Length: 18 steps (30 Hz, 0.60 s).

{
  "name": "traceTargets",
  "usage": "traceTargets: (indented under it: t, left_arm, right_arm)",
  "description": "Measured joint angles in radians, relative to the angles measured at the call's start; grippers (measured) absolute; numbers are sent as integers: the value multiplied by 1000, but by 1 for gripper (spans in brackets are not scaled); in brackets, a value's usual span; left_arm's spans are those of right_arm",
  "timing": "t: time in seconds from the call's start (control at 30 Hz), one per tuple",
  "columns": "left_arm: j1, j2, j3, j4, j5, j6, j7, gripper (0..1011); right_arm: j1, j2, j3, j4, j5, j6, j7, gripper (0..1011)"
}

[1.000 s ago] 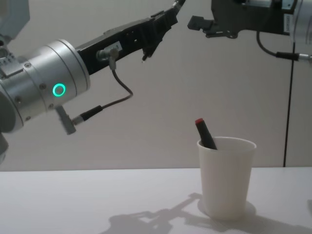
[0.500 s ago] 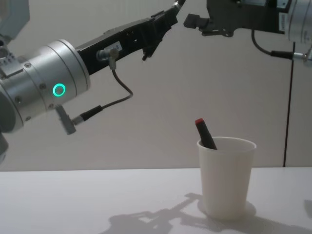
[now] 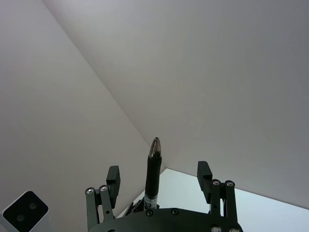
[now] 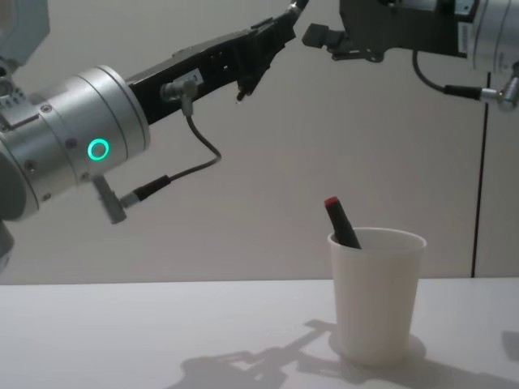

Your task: Place the pen into the pen holder.

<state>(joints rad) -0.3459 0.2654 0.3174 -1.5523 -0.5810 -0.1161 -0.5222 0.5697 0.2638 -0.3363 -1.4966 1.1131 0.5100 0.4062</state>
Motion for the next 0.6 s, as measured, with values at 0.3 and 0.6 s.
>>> traceTargets:
  t: [0.3,0.6]
  left_arm:
    - [0,0,0,0,0,0,0,139]
    - [0,0,0,0,0,0,0,139]
  right_arm:
    - [8,-3,-8,10,3,-3,5,1002]
    - [12,-3,-15,13,6,-4,10,1001]
